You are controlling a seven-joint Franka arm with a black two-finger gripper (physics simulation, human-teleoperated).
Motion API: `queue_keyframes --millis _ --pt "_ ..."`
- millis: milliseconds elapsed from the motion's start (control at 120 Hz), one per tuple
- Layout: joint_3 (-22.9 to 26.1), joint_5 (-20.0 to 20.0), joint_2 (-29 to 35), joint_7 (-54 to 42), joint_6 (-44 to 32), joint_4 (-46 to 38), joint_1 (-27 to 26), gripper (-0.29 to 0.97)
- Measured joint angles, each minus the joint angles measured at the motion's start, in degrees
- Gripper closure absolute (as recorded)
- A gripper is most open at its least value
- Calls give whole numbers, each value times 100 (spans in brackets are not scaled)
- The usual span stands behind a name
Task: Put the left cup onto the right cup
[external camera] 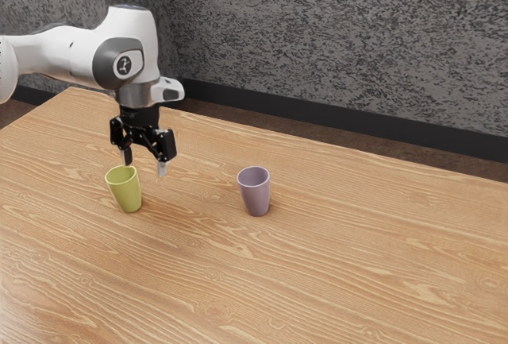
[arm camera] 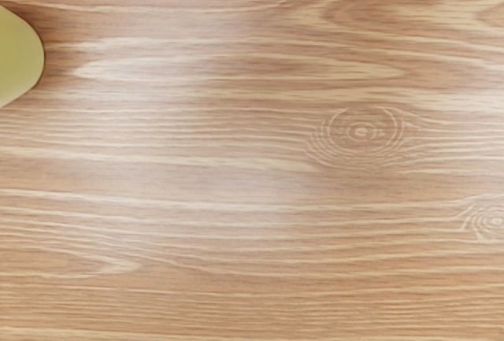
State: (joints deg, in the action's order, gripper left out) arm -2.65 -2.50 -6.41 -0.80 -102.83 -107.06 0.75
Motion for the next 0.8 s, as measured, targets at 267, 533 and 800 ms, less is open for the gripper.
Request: queue_keyframes --millis 267,533,800 --pt "-82 -27 -126 1 -667 -348 -1 0" --pt "-177 -46 -331 7 -1144 -615 7 0" --pt "-292 -51 -538 -31 -1359 -552 87 0"
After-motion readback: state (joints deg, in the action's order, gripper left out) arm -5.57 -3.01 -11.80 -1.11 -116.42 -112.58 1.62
